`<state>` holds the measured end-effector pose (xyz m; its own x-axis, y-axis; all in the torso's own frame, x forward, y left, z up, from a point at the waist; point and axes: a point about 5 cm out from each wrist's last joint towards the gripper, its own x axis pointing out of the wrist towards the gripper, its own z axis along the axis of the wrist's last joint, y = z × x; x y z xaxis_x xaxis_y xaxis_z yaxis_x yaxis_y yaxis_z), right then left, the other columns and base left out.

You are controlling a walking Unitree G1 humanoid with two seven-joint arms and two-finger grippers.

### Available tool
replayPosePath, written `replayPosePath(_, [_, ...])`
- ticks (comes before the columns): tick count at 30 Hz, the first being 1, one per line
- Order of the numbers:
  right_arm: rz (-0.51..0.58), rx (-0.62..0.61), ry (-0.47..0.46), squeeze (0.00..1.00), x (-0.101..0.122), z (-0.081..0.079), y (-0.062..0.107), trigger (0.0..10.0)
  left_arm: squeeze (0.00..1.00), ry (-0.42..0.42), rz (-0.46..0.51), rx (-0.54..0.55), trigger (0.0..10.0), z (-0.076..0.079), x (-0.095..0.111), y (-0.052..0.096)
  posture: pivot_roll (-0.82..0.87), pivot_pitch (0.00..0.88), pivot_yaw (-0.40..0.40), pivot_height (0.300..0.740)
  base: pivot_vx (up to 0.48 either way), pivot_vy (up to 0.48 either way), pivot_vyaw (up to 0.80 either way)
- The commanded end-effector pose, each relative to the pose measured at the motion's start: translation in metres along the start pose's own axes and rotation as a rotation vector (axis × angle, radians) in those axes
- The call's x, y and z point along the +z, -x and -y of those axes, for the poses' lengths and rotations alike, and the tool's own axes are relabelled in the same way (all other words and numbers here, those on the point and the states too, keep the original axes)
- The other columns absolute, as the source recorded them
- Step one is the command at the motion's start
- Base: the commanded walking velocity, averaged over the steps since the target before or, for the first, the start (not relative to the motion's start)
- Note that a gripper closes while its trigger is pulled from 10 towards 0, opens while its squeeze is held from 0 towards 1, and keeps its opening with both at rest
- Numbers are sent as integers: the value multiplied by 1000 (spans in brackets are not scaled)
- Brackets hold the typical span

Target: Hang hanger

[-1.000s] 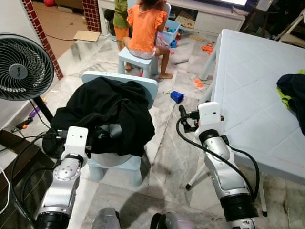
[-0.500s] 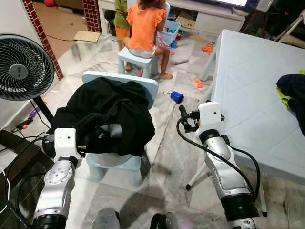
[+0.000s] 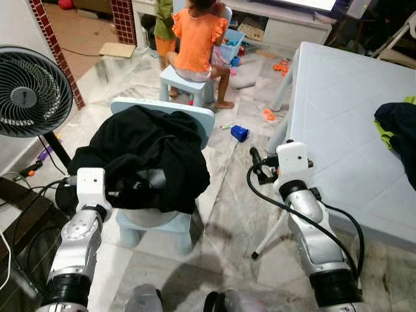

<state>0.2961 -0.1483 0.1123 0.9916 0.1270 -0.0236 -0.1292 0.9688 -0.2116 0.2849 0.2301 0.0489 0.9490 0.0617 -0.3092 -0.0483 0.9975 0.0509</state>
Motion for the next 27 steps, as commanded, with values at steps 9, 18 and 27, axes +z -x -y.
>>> replayPosePath(9, [-15, 1, 50, 0, 0, 16, 14, 10000, 0, 14, 31, -24, 10000, -1, 6, -14, -59, 68, -117, 740, 0, 0, 0])
replayPosePath(18, [-61, -11, 79, 0, -9, 28, 29, 10000, 0, 66, 24, -44, 0, 6, 6, -20, -78, 70, -119, 740, 0, 0, 0])
replayPosePath(27, [-62, 22, 73, 0, -6, 22, 24, 10000, 0, 106, -1, -42, 10000, 13, 0, -20, -63, 69, -124, 740, 0, 0, 0])
